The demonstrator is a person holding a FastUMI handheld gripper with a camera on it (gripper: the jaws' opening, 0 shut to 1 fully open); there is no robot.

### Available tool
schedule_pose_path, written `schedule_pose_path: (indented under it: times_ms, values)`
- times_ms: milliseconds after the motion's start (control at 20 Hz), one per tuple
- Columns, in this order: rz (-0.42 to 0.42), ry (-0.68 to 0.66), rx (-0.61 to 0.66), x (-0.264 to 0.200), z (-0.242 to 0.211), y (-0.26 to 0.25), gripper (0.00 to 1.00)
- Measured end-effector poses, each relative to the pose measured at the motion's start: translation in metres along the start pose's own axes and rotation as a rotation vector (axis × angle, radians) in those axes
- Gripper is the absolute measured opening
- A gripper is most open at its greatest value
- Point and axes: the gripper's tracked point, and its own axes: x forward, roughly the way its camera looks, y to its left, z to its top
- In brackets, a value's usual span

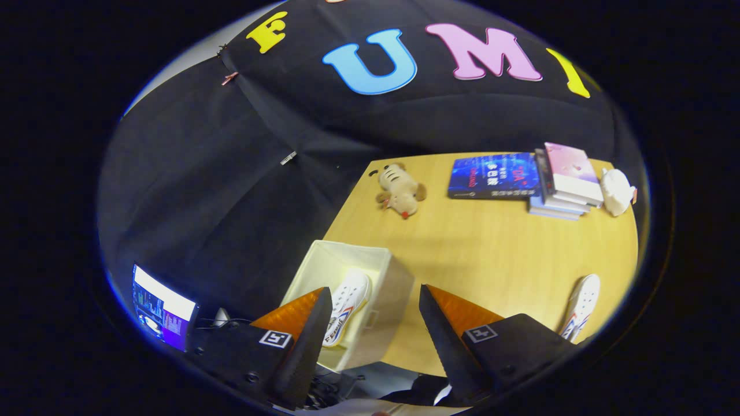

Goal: Open the storage box then place both shoes into the box .Put the left shoe in first, then the right shoe, with the right side of both shoes facing outward in a uniform manner.

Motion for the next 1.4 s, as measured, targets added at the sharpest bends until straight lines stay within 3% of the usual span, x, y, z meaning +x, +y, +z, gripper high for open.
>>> schedule_pose_path:
  times_ms: [350,750,1400]
  values:
    - [-0.202,-0.058,0.015,-0.08,0.003,-0.141,0.92]
    - [-0.438,0.015,0.062,-0.113,-0.044,-0.287,0.93]
    - [-0.491,0.232,0.18,-0.083,-0.143,-0.379,0.93]
